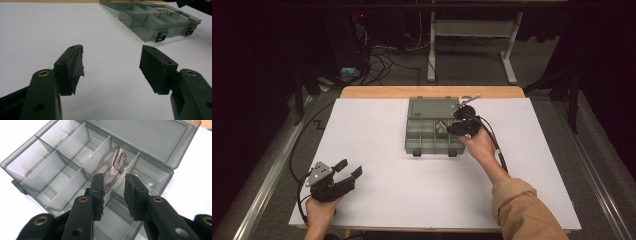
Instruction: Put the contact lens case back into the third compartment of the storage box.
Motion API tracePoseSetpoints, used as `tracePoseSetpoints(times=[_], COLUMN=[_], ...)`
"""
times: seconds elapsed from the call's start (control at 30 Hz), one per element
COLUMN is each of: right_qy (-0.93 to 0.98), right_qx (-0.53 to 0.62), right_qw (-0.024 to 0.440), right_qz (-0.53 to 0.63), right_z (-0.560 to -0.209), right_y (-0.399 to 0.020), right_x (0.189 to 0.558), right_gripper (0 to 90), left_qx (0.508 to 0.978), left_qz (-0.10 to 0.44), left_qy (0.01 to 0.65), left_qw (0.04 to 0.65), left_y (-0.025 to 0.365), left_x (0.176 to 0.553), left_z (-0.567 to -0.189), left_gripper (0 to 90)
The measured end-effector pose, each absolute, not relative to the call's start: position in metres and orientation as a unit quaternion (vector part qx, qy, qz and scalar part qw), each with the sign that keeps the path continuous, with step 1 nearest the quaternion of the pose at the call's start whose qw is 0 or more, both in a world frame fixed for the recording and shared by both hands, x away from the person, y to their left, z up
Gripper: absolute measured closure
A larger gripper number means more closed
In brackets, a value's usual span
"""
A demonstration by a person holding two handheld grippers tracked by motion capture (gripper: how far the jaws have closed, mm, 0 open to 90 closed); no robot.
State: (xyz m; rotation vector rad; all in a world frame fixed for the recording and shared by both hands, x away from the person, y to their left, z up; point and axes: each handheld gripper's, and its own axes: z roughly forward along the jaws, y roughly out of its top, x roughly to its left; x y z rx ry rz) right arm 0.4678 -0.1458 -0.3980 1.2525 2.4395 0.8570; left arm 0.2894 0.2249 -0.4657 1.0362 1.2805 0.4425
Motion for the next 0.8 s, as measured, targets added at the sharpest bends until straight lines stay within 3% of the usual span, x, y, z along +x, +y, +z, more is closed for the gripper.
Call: tracePoseSetpoints(times=[0.8], right_qy=[0.819], right_qx=[0.473], right_qw=[0.118], right_qz=[0.304], right_z=[-0.404], right_y=[-0.180], right_x=[0.459], right_gripper=[68.6], left_qx=[0.460], left_qz=[0.196], left_qy=[0.565], left_qw=[0.656], left_y=[0.225], left_x=[0.289], left_z=[-0.466], left_gripper=[35.6])
